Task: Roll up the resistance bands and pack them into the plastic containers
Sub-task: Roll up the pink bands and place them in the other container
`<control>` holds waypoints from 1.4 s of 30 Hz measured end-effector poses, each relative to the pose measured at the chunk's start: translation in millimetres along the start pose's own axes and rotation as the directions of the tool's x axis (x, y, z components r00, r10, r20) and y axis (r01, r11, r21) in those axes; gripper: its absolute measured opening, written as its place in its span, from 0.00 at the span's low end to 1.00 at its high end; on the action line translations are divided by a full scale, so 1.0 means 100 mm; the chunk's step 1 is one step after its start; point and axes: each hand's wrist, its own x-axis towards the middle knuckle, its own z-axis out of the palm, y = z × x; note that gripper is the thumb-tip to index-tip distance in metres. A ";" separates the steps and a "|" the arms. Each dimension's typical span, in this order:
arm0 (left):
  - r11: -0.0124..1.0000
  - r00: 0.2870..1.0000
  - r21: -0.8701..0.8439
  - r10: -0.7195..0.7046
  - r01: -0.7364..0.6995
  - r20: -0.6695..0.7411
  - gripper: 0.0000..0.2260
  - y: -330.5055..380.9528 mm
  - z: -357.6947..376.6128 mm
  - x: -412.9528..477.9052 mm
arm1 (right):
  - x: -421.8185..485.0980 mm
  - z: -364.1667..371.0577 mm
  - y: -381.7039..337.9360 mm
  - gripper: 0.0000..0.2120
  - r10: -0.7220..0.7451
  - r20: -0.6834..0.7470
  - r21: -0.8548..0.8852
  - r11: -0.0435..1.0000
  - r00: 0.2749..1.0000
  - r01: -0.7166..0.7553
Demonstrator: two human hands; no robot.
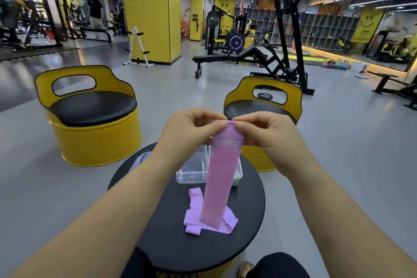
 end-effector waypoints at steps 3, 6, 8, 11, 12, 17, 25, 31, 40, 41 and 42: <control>1.000 1.000 0.020 0.021 -0.020 -0.018 0.04 -0.01 0.00 -0.01 | 0.00 0.00 0.00 0.03 0.017 0.022 -0.014 1.000 1.000 -0.017; 1.000 0.999 0.017 0.025 -0.024 -0.049 0.02 -0.01 0.03 -0.02 | -0.01 0.00 0.00 0.03 0.026 0.041 -0.022 0.999 0.999 -0.025; 1.000 0.998 0.005 0.023 -0.023 -0.050 0.02 -0.01 0.05 -0.04 | -0.02 0.00 0.01 0.03 0.015 0.030 -0.041 0.999 0.999 -0.014; 1.000 0.999 -0.005 0.018 -0.018 -0.040 0.03 -0.02 0.05 -0.06 | -0.02 0.00 0.01 0.03 -0.003 0.021 -0.045 0.999 1.000 0.004; 1.000 0.999 -0.005 0.015 -0.015 -0.035 0.04 -0.02 0.05 -0.06 | -0.02 0.00 0.01 0.04 -0.009 0.023 -0.049 0.999 1.000 0.010; 0.999 0.999 0.020 0.040 -0.040 -0.006 0.05 -0.01 0.01 -0.09 | -0.03 0.00 0.00 0.03 -0.032 0.043 -0.071 0.997 0.999 0.035; 0.992 0.994 0.066 0.106 -0.109 0.036 0.10 0.00 0.00 -0.08 | -0.05 0.00 0.00 0.02 -0.023 0.096 -0.092 0.995 0.995 0.032; 0.995 0.991 -0.091 0.046 -0.035 0.127 0.11 0.06 -0.03 -0.09 | -0.09 -0.03 -0.05 0.09 0.034 0.154 0.140 0.989 0.987 -0.056; 0.983 0.957 -0.180 0.028 0.026 0.287 0.10 0.12 -0.06 -0.13 | -0.17 -0.05 -0.06 0.06 -0.010 0.226 0.203 0.979 0.974 -0.037; 0.981 0.956 -0.190 0.029 0.028 0.292 0.09 0.10 -0.06 -0.14 | -0.18 -0.06 -0.06 0.06 -0.014 0.228 0.196 0.980 0.973 -0.031; 0.980 0.955 -0.199 0.031 0.030 0.296 0.09 0.08 -0.06 -0.14 | -0.18 -0.06 -0.06 0.05 -0.019 0.230 0.191 0.981 0.973 -0.027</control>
